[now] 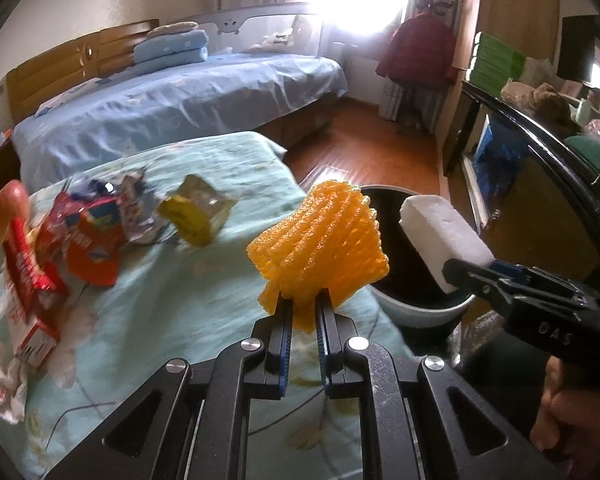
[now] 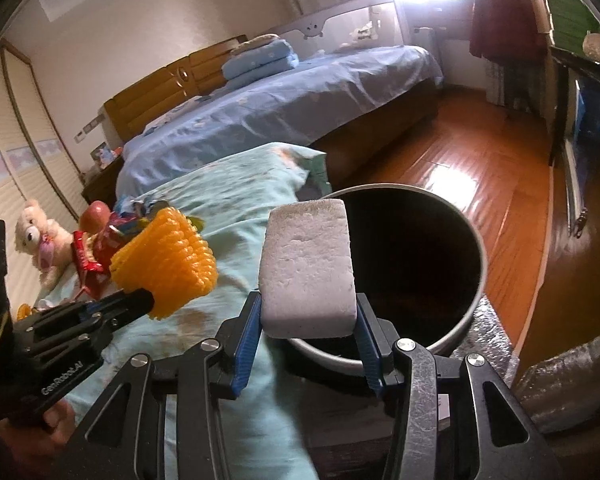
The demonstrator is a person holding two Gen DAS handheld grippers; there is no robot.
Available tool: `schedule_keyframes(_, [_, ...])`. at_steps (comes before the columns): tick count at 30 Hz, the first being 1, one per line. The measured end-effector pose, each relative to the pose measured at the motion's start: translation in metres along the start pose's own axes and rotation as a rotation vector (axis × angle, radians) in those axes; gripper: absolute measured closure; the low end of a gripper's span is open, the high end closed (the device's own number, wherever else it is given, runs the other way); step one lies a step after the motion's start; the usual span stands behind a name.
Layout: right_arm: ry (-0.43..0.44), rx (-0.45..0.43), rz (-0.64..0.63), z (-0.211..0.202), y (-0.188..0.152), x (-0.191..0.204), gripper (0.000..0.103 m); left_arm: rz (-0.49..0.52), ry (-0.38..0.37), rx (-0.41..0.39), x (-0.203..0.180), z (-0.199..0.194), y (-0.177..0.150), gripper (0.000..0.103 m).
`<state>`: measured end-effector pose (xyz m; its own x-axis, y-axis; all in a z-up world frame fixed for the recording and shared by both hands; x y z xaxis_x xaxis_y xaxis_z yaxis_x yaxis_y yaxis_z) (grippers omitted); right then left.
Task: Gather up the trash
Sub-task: 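Carry the yellow net and white sponge over the black trash bin with both tools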
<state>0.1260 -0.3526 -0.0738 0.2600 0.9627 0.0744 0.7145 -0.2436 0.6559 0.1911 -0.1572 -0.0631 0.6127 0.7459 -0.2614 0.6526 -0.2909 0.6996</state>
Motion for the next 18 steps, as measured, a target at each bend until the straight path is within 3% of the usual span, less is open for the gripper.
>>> schedule_keyframes(18, [-0.058,0.043,0.034,0.025,0.016,-0.044,0.057,0.019,-0.018,0.072,-0.024,0.060,0.031,0.092])
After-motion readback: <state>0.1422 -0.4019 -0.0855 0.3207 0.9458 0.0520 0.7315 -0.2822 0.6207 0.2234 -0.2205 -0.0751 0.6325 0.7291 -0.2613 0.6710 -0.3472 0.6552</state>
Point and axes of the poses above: each gripper's, at about its wrist camera, not at the fingertips, and z roughly the way its jaws point, x to its left, y to its top, the point moved 3 cm from there along z, roughly the way its jaws point, and after that the axes turned 14 degrees about -y, right-handed, at the moved point
